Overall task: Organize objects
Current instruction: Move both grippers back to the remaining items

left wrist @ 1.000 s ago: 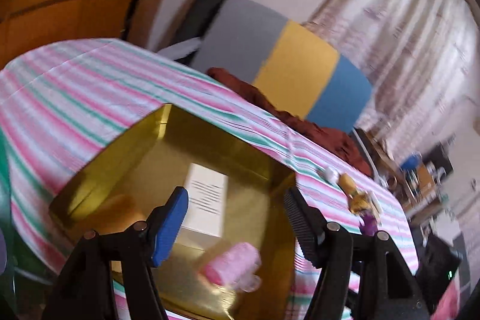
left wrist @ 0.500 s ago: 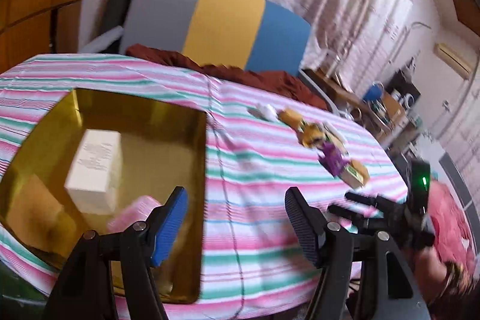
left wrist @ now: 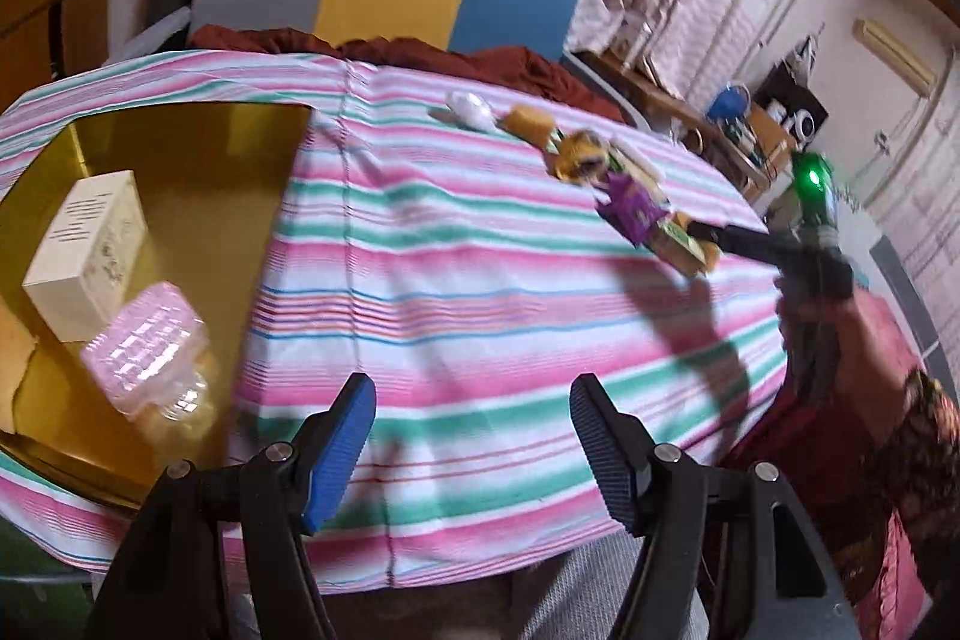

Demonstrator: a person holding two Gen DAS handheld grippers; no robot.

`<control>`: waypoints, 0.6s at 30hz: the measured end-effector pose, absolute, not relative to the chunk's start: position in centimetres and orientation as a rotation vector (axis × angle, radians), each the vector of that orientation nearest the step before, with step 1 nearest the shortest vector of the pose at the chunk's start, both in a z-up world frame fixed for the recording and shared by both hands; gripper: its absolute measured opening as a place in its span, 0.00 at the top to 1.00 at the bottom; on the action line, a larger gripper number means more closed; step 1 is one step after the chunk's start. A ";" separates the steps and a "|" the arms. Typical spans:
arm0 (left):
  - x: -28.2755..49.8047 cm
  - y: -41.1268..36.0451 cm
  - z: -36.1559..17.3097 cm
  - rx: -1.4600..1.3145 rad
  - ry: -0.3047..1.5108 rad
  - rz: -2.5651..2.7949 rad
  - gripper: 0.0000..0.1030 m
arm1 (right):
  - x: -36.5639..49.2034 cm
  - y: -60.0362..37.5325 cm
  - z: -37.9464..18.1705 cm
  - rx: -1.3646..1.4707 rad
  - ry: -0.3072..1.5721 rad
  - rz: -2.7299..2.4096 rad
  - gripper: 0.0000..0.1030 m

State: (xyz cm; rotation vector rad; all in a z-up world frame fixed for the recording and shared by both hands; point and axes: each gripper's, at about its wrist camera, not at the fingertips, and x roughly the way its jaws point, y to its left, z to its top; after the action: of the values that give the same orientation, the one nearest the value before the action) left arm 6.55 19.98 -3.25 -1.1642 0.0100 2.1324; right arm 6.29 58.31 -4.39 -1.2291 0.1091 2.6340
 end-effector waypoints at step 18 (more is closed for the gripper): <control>7.3 24.1 -5.0 -1.238 0.131 2.085 0.34 | 8.3 58.8 -3.5 -1.161 0.338 2.814 0.15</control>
State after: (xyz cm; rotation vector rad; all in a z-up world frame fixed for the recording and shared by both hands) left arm 7.27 24.13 -5.04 -1.2378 0.1312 2.0853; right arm 8.27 58.81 -3.55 -1.1606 0.3375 2.8135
